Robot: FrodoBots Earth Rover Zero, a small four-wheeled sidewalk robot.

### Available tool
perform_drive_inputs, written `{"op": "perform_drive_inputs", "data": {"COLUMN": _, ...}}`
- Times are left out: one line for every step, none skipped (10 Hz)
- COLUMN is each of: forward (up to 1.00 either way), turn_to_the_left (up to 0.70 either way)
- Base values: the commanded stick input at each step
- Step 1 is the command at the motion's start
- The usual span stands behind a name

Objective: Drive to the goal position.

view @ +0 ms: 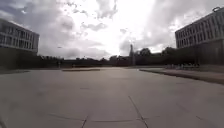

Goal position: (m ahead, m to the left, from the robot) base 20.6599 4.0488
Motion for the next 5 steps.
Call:
{"op": "perform_drive_inputs", "data": {"forward": 0.70, "turn_to_the_left": 0.00}}
{"op": "perform_drive_inputs", "data": {"forward": 0.70, "turn_to_the_left": 0.00}}
{"op": "perform_drive_inputs", "data": {"forward": 0.70, "turn_to_the_left": 0.00}}
{"op": "perform_drive_inputs", "data": {"forward": 0.70, "turn_to_the_left": 0.00}}
{"op": "perform_drive_inputs", "data": {"forward": 0.70, "turn_to_the_left": 0.00}}
